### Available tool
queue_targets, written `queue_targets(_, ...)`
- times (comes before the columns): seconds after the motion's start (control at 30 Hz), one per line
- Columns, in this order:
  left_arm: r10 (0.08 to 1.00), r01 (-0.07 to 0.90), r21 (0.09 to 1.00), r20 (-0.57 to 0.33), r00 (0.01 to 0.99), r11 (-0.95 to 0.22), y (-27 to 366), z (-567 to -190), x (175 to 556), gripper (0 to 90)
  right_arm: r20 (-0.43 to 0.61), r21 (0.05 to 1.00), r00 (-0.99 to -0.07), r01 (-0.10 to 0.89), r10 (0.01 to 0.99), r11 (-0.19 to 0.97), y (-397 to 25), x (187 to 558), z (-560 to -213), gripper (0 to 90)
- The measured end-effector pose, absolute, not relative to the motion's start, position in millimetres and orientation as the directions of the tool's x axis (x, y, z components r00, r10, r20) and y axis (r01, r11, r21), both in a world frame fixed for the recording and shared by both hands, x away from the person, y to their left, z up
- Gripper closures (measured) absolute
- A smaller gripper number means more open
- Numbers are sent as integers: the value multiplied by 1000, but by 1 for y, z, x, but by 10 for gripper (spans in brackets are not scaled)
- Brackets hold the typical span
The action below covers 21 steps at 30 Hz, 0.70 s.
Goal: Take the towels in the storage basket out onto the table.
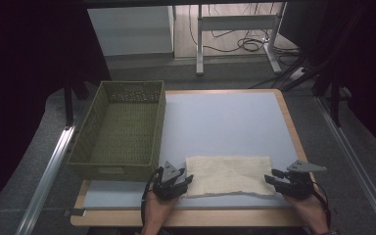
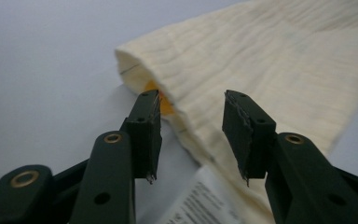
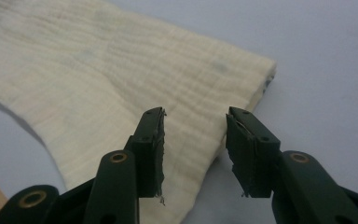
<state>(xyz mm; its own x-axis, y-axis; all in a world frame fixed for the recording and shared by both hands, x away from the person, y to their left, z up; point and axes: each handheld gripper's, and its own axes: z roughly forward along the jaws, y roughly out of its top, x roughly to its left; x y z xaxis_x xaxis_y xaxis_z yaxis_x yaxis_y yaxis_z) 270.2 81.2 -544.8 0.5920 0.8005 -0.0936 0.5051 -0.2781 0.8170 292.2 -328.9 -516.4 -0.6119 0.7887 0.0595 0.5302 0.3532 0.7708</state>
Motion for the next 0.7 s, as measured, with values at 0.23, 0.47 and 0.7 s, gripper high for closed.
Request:
queue_targets(0.23,810,514,802,-66,582,-304,79,-544,273,634,68,755,-600,554,797,352,-331,291,-525,570)
queue_targets(0.47,841,498,821,-41,539,-278,68,-530,289,508,50,754,-592,550,804,359,-326,291,-526,575)
queue_targets(0.7,889,534,790,31,457,-302,60,-536,312,494,43,754,-551,566,834,335,-326,289,-524,559)
